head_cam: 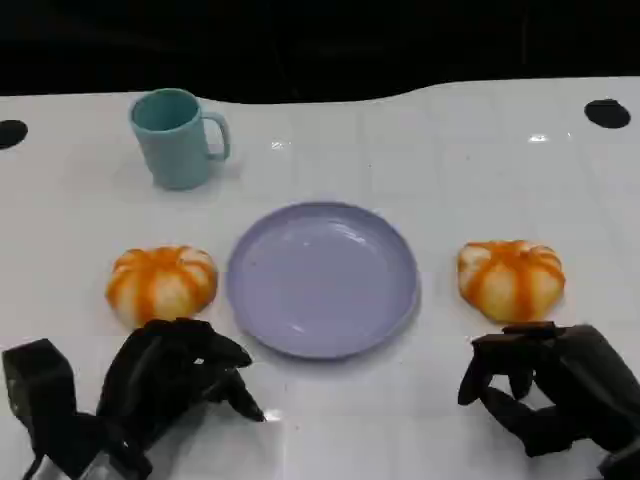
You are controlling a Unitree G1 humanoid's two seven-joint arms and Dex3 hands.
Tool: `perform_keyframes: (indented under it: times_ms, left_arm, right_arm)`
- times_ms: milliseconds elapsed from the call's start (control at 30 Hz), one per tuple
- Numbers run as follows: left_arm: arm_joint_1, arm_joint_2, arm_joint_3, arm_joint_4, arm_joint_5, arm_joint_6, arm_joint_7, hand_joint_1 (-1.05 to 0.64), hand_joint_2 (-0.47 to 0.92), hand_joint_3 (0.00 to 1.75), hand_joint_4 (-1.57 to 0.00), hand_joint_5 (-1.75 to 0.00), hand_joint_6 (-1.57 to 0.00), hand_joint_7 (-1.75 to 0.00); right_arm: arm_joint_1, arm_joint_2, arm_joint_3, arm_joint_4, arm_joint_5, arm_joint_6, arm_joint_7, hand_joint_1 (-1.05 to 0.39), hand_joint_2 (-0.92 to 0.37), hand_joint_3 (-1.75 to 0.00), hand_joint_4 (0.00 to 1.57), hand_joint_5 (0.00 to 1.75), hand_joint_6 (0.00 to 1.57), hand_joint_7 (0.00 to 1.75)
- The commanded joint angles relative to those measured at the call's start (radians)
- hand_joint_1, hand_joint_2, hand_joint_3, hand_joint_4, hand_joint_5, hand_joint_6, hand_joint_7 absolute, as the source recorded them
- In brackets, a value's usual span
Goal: Grasp the bread from the table and place it into the plate.
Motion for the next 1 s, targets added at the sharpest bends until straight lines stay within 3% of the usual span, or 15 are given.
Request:
perform_keyframes:
  times_ms: [33, 1000]
  left_arm:
    - [0.0, 0.016, 0.004, -0.001, 0.002, -0.005, 0.001, -1.05, 0.75, 0.0, -1.57, -0.57, -1.57, -0.17]
    - [-0.001, 0.017, 0.004, -0.001, 0.002, -0.005, 0.0, -1.05, 0.75, 0.0, -1.57, -0.57, -1.57, -0.17]
  right_arm:
    - [0.005, -0.013, 0.0, 0.0, 0.002, 0.001, -0.007, -0.16, -0.33, -1.24, 0.92, 1.63, 0.9, 1.11]
    - [0.008, -0.013, -0.005, -0.007, 0.016, -0.005, -0.002, -0.14, -0.33, -1.22, 0.88, 1.63, 0.87, 1.09]
